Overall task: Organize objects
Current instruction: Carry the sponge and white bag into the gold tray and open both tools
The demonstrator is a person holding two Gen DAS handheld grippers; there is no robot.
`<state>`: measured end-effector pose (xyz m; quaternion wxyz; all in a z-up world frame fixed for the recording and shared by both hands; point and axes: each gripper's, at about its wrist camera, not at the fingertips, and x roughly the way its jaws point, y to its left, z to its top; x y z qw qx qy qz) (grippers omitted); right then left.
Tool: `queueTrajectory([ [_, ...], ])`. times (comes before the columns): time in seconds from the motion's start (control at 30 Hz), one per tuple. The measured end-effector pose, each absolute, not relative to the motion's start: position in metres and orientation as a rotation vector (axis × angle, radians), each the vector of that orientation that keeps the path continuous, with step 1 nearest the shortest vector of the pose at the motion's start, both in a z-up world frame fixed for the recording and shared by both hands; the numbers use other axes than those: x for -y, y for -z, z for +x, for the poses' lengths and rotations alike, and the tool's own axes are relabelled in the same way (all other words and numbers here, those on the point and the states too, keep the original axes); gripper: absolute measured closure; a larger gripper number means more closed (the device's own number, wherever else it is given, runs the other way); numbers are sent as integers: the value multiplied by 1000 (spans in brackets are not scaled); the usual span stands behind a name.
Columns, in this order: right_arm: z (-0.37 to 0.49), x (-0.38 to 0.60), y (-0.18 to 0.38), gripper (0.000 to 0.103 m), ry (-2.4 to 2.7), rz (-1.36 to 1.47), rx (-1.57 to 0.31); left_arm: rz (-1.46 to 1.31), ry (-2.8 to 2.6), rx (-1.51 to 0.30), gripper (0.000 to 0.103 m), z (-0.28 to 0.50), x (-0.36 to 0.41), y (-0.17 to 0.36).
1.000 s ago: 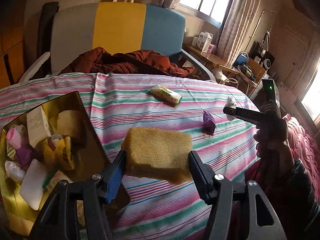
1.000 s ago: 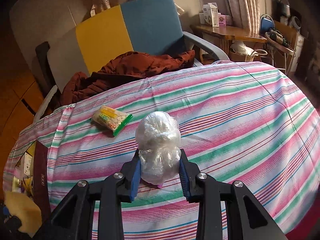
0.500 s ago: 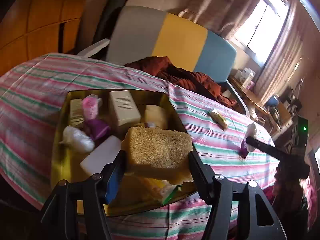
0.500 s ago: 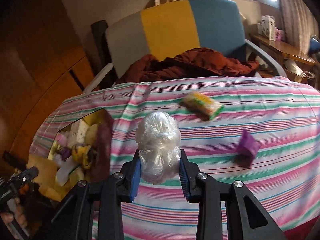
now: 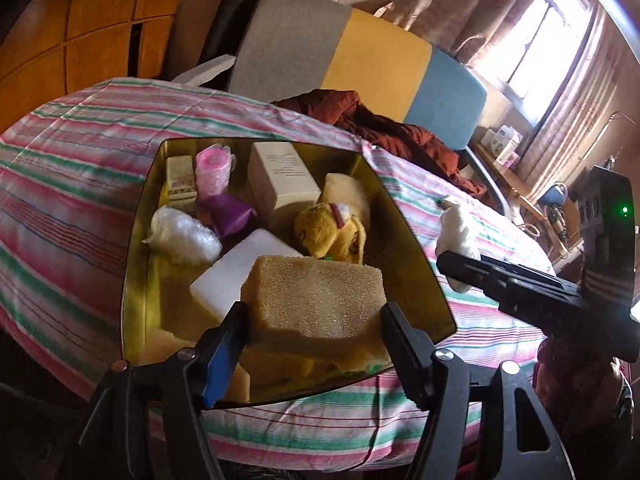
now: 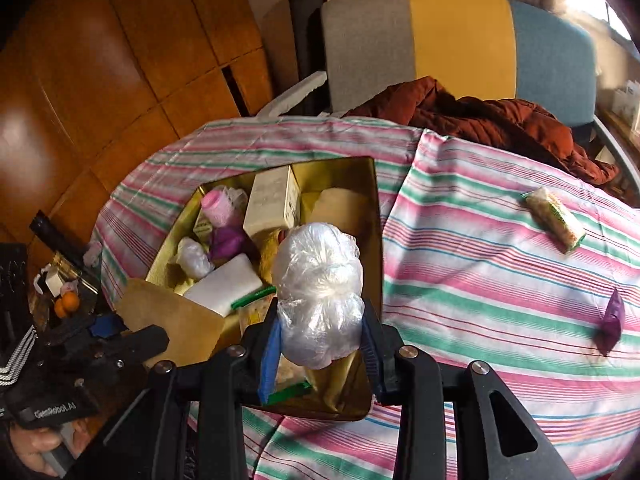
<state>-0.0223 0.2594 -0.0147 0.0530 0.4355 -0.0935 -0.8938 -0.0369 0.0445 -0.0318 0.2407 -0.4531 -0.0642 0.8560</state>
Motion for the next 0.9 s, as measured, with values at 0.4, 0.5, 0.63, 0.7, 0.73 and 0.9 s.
queueTrajectory([
  [0.4, -15, -249, 30, 15, 2737, 1401, 244, -1255, -2321, 129, 22, -35, -48, 36],
  [0.5, -11, -251, 29, 13, 2753, 1406, 257, -1265, -2343, 125, 22, -32, -49, 38],
  [0.63, -5, -253, 26, 9, 2786, 1392, 256, -1238, -2391, 119, 22, -30, -45, 32],
  [0.7, -2, -252, 24, 5, 2805, 1378, 251, -1213, -2437, 101, 22, -29, -43, 27],
  [0.73, -1, -251, 24, 2, 2815, 1372, 248, -1196, -2465, 87, 22, -28, -41, 23],
  [0.9, 2, -244, 21, 0, 2858, 1345, 182, -1120, -2597, 38, 22, -24, -35, 9],
])
